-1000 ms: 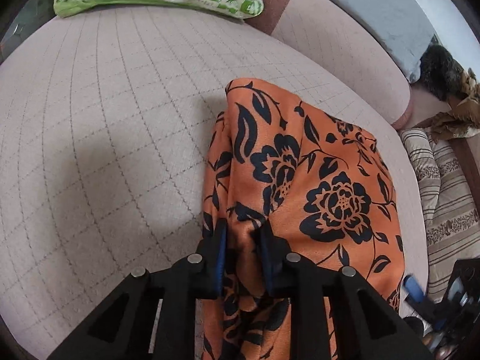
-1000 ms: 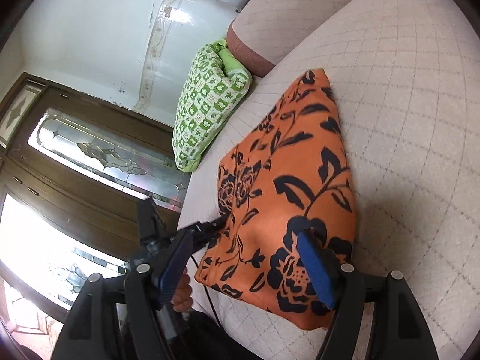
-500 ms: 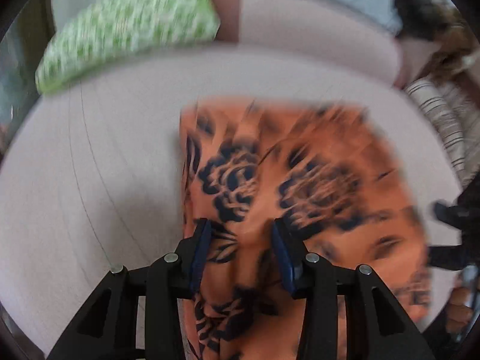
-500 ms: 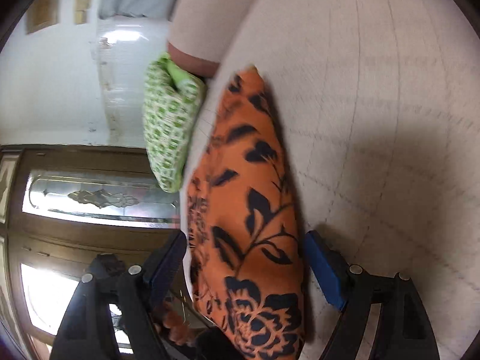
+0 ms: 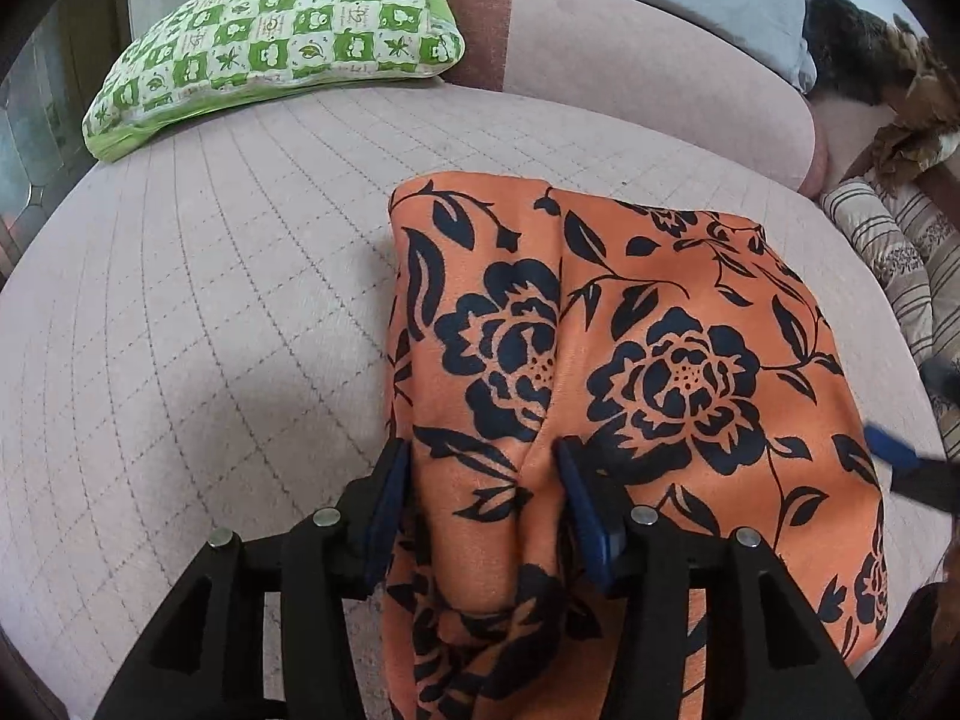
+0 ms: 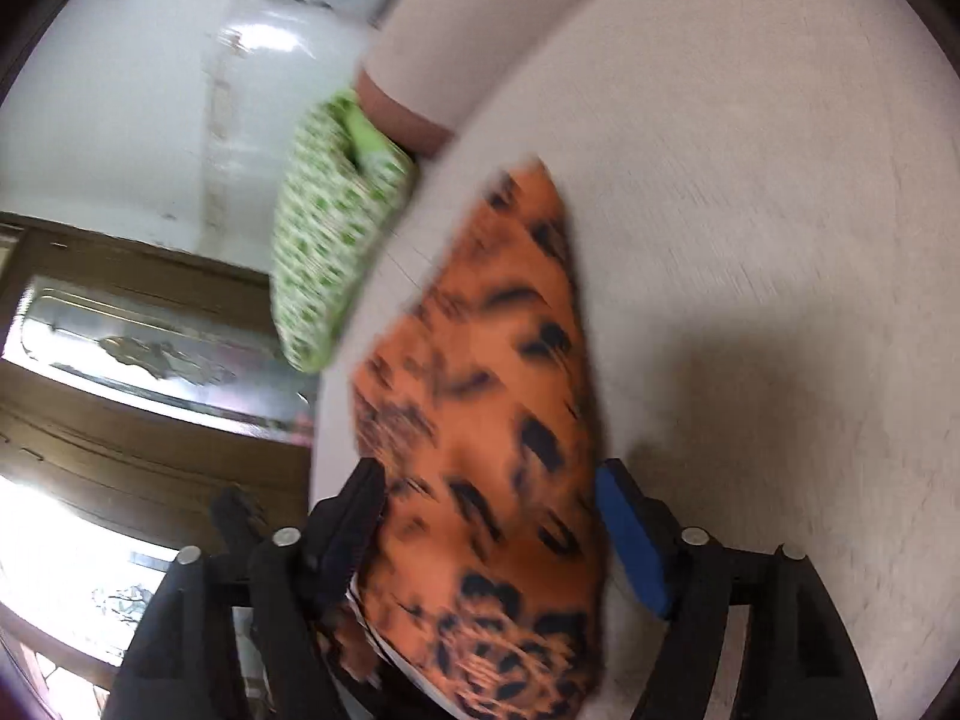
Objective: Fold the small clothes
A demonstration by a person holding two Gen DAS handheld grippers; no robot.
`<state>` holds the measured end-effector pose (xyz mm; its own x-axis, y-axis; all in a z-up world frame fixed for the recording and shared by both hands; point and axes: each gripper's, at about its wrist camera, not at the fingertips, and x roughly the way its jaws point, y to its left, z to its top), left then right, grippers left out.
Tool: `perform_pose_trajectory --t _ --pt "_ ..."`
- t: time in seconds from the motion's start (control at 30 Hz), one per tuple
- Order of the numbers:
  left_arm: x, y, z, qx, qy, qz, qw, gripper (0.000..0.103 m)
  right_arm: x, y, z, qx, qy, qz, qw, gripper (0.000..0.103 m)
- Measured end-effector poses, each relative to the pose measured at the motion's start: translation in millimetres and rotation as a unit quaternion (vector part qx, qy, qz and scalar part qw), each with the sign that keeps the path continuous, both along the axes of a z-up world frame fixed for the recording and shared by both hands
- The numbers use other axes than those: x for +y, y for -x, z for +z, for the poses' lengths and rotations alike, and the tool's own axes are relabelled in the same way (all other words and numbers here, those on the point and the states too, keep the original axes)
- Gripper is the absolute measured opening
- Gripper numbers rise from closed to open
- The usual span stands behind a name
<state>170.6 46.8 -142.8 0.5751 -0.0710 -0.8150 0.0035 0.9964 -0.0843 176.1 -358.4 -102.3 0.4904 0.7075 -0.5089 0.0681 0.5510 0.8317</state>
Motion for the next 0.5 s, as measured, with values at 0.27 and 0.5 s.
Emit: perform_pose_trajectory --t 0.27,0.5 --pt "7.7 -5.5 -2.3 -0.002 0.010 -0.002 0.9999 0.055 31.7 -45.9 3.1 -0.003 0.085 0.027 0.996 0.027" --pt "17.9 -4.9 -0.7 -0.002 0.019 0.005 0.9998 0.060 13.1 -27.6 -19.1 0.039 0.043 -0.006 0.998 0.077"
